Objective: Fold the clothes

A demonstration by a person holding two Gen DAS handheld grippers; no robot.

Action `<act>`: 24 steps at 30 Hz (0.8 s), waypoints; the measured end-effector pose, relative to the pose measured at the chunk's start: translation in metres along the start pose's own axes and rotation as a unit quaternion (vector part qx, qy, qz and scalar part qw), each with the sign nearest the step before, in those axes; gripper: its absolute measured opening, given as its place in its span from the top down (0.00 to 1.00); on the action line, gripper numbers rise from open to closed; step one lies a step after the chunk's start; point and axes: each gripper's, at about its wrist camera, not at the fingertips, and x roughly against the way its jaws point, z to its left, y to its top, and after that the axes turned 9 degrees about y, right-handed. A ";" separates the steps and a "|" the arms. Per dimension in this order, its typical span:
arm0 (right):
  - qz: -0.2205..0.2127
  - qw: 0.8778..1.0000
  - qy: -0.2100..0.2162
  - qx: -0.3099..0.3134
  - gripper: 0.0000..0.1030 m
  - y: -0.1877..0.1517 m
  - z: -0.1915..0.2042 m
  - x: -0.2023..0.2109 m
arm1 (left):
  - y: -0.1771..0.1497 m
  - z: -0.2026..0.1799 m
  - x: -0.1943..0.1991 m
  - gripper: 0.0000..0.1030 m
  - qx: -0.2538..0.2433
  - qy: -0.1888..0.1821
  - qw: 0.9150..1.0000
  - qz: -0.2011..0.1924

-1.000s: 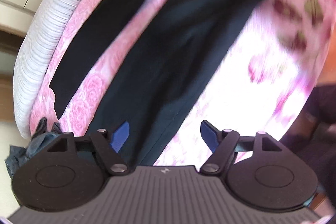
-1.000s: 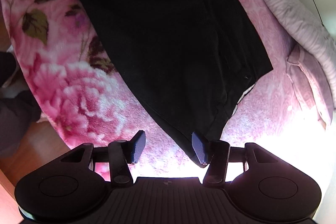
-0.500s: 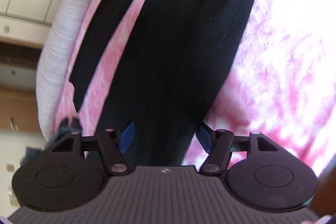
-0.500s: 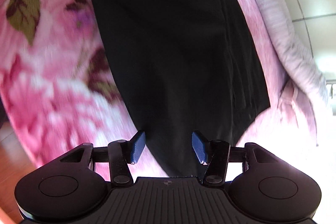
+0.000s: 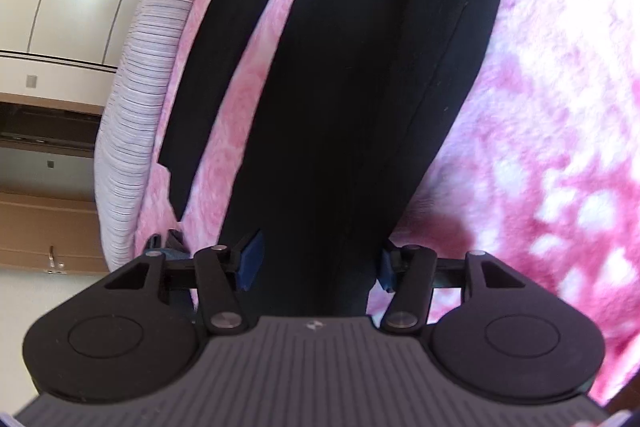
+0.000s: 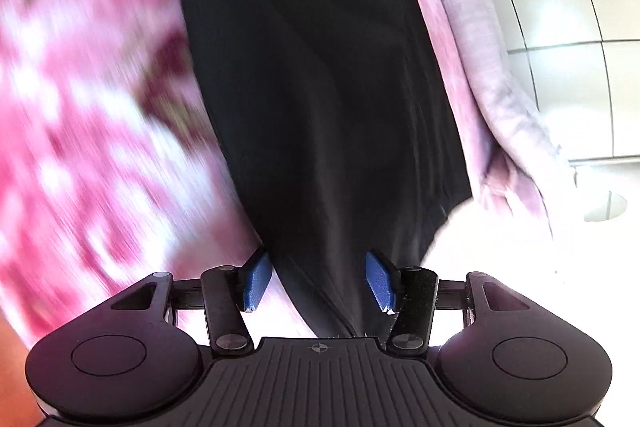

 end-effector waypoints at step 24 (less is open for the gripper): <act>-0.033 0.998 0.036 0.026 0.96 -0.031 -0.051 -0.011 | 0.009 0.037 -0.008 0.96 -0.002 0.008 1.000 0.019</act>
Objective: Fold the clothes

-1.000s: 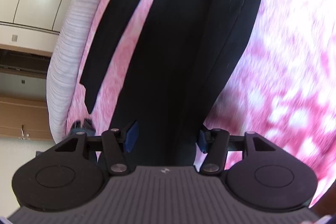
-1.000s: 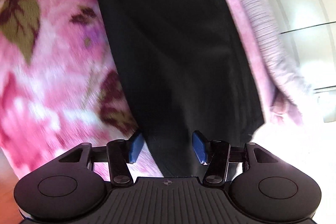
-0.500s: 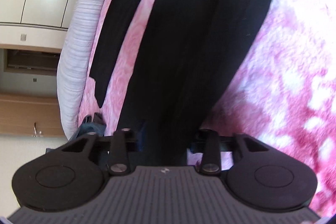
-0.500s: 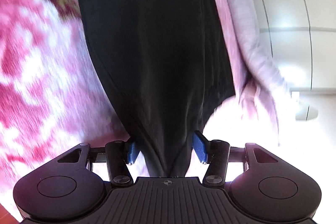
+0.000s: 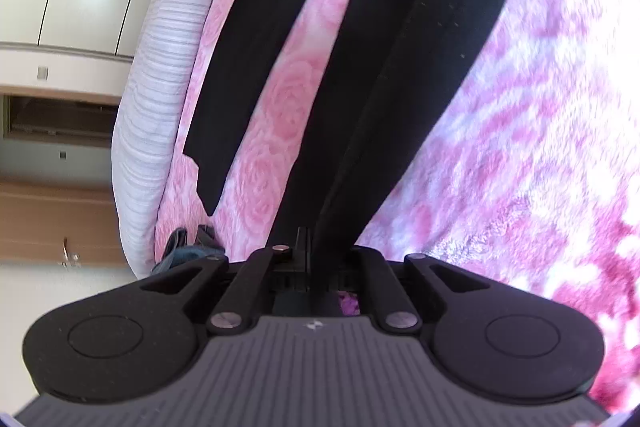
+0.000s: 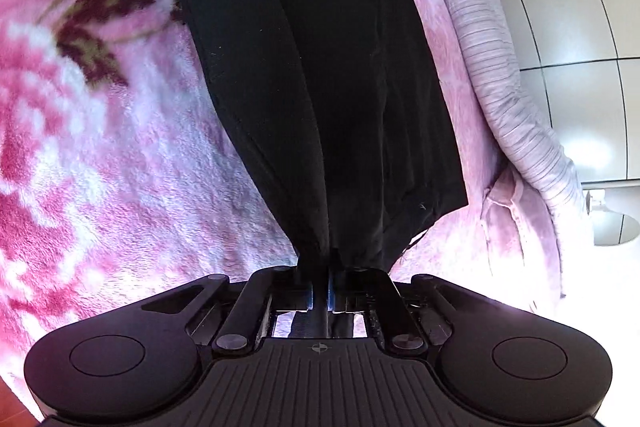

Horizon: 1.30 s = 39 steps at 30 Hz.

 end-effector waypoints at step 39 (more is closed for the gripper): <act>0.059 0.990 0.125 -0.003 0.96 0.054 -0.205 0.055 | 0.114 0.272 -0.077 0.95 -0.035 -0.224 0.974 0.022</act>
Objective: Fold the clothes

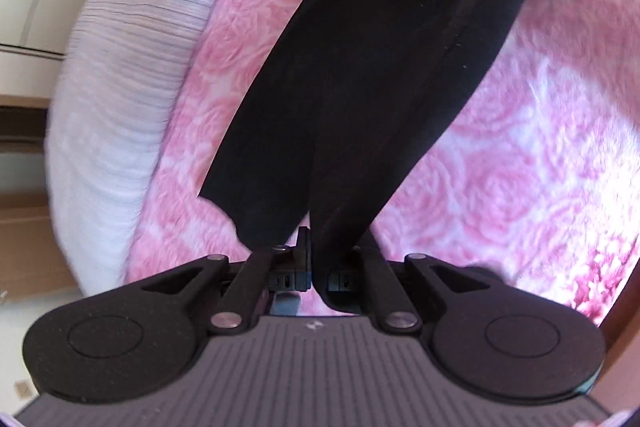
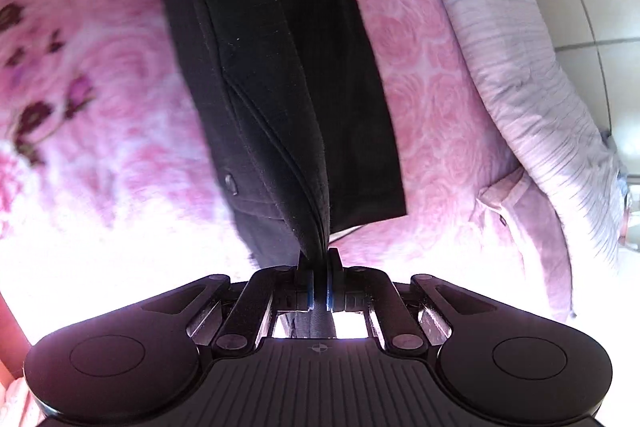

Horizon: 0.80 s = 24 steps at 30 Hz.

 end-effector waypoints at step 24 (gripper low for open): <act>0.015 0.985 0.143 -0.090 0.96 0.070 -0.203 -0.168 | 0.154 0.084 -0.254 0.93 0.001 -0.111 0.986 0.121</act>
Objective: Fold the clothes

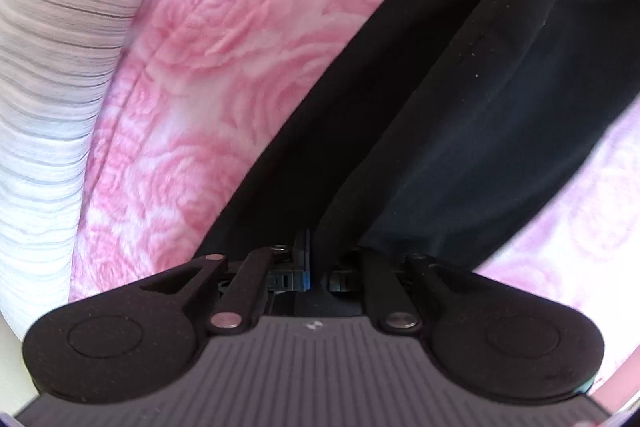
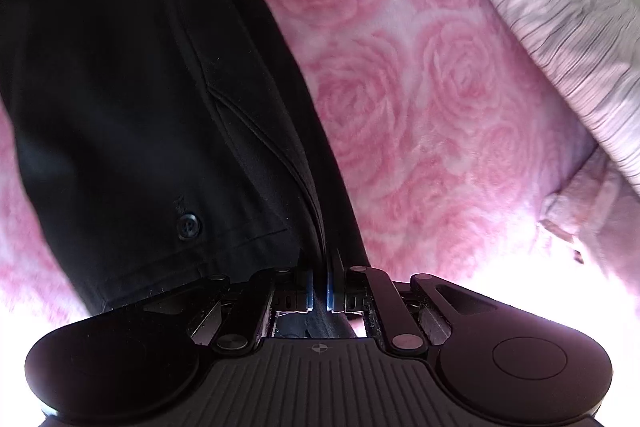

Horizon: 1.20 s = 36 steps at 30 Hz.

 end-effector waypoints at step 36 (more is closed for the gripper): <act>-0.138 0.925 -0.074 -0.346 0.59 0.006 0.026 0.044 | -0.062 0.051 -0.007 0.38 0.111 0.069 0.987 -0.095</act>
